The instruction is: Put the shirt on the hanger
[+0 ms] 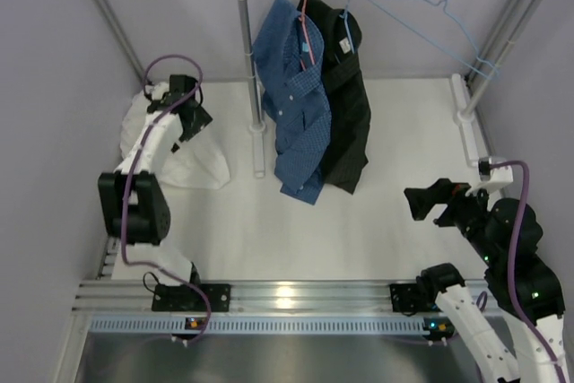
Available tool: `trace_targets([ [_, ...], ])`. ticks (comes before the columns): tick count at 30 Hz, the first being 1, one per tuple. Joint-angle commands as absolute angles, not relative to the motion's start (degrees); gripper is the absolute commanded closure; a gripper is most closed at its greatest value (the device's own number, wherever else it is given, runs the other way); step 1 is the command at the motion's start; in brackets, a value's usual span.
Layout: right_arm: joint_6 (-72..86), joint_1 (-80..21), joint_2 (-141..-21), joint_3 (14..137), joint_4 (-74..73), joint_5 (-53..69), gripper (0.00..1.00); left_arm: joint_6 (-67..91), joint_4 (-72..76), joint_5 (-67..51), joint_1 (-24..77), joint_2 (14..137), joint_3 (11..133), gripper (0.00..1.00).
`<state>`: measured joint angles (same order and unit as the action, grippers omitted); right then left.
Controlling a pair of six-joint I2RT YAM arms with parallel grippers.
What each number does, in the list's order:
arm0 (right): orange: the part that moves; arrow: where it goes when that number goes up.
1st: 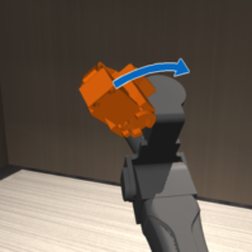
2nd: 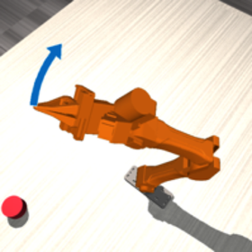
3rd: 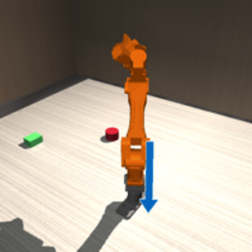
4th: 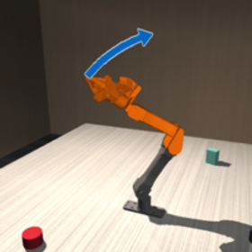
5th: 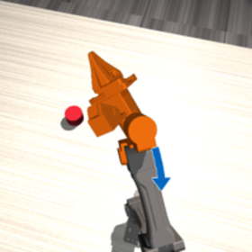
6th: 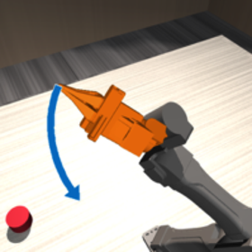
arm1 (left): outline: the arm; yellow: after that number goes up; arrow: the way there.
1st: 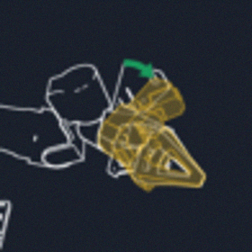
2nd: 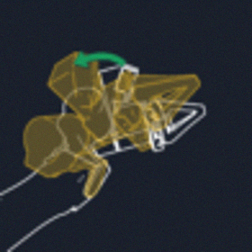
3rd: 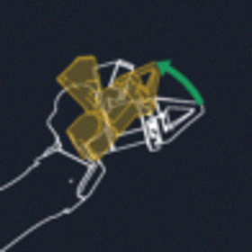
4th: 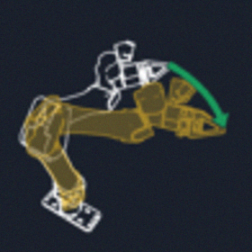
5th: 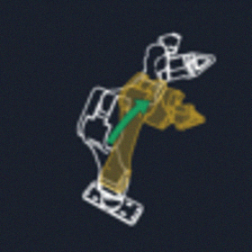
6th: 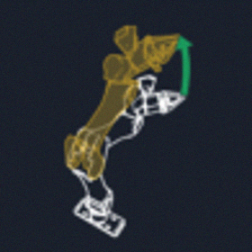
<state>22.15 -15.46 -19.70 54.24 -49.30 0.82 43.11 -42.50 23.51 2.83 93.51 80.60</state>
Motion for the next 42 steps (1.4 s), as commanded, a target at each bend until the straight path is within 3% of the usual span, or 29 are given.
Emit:
trace_targets([
  [1,22.50,-14.94,-18.90,53.18,-45.62,4.75,0.01,43.34,-38.40,19.26,0.35,104.03,93.14,0.02],
  [5,21.71,-14.94,-19.16,52.21,-45.53,3.51,0.01,43.33,-39.29,19.33,0.44,117.30,100.71,0.02],
  [11,20.21,-14.94,-19.42,51.33,-45.09,3.52,0.00,43.24,-39.20,17.93,0.53,125.76,103.54,0.02],
  [13,20.30,-15.03,-19.51,50.80,-44.47,3.43,0.00,43.51,-39.11,17.76,1.23,127.35,103.45,0.10],
  [14,20.39,-14.94,-19.60,50.37,-43.95,3.43,0.01,43.33,-39.02,17.93,1.49,128.92,103.88,0.48],
  [15,20.39,-14.94,-19.86,50.36,-43.77,3.60,0.01,43.33,-39.11,18.10,1.84,129.20,103.97,0.76],
  [17,20.30,-15.03,-20.04,50.53,-43.77,3.87,0.00,43.94,-39.29,20.20,2.28,127.20,102.58,1.00],
  [24,20.65,-15.03,-20.13,50.45,-42.81,4.22,0.01,40.97,-39.20,35.58,11.76,104.88,95.21,1.00],
  [30,20.83,-14.94,-20.30,51.50,-42.80,3.43,0.01,47.35,-39.29,47.27,29.94,79.40,78.86,1.00],
  [35,19.95,-14.94,-19.86,53.52,-43.85,3.08,0.00,60.87,-39.20,50.44,51.47,62.26,62.18,1.00],
  [39,19.78,-14.94,-20.13,53.79,-44.47,7.28,0.00,74.50,-38.68,51.06,66.59,59.50,53.71,1.00],
  [42,18.99,-14.94,-20.13,51.86,-43.95,14.22,0.01,83.55,-38.58,55.53,82.64,65.11,53.61,0.97],
])
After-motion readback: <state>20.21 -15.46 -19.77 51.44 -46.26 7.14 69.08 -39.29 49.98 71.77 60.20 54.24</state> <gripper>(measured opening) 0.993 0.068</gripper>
